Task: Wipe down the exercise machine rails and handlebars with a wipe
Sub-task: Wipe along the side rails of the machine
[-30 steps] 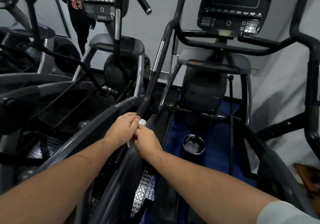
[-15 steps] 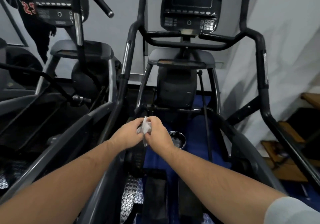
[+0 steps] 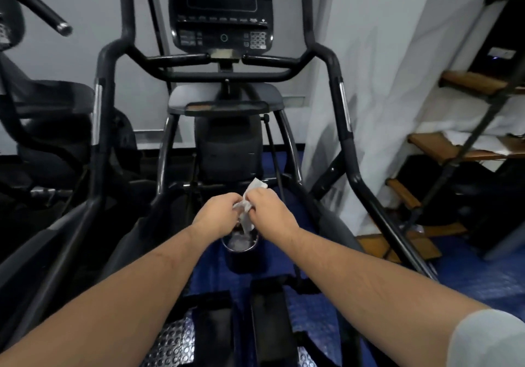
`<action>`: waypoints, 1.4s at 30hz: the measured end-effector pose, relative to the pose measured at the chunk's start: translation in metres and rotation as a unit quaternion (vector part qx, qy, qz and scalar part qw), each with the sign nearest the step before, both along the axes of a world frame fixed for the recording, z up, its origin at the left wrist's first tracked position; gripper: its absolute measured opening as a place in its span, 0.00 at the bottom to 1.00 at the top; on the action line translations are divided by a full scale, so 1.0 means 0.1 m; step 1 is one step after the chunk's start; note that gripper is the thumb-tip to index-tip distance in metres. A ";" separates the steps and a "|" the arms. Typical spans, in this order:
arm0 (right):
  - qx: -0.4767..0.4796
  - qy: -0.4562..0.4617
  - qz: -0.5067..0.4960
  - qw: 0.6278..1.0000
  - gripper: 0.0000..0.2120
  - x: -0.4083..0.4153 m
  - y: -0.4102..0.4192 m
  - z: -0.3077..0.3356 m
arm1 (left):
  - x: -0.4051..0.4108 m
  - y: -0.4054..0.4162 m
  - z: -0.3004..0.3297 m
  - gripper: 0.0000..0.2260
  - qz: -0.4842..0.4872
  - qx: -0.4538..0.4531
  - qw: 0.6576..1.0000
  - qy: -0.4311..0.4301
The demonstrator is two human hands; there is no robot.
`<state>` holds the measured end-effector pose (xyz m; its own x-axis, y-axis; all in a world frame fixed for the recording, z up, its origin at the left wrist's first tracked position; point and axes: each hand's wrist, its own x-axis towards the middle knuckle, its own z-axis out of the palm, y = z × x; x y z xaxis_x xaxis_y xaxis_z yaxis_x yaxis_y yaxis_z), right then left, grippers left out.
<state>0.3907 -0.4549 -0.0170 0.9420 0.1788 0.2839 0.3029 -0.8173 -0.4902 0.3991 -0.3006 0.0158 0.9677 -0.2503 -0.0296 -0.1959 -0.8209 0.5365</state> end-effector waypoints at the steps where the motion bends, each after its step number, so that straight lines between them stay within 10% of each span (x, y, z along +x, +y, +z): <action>1: -0.011 -0.011 -0.005 1.000 0.06 0.04 -0.17 0.00 | 0.03 -0.18 0.02 0.07 -0.006 -0.002 1.000 -0.002; 15: -0.134 -0.077 -0.238 0.959 0.12 0.50 -2.51 0.14 | 0.07 -2.02 -0.06 0.27 -0.171 0.090 0.980 0.058; 22: -0.008 -0.075 -0.263 0.962 0.15 0.71 -2.55 0.38 | 0.05 -2.40 -0.03 0.25 -0.191 0.106 0.974 0.069; 30: -0.093 0.024 -0.257 0.962 0.36 0.67 -2.51 0.23 | 0.07 -2.46 -0.03 0.25 -0.184 0.132 0.972 0.062; 33: -0.219 0.043 -0.218 0.950 0.25 0.51 -2.52 0.10 | 0.10 -2.44 -0.07 0.23 -0.164 0.125 0.975 0.077; 42: -0.160 0.106 -0.255 0.948 0.13 0.05 -2.33 -0.02 | 0.01 -2.55 -0.01 0.18 -0.130 0.087 0.987 0.046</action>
<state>0.3952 -0.6877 -0.0186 0.9588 -0.2706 0.0870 -0.2494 -0.9478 -0.1987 0.4003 -0.5553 0.0143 0.8623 -0.4740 -0.1780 -0.3701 -0.8300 0.4172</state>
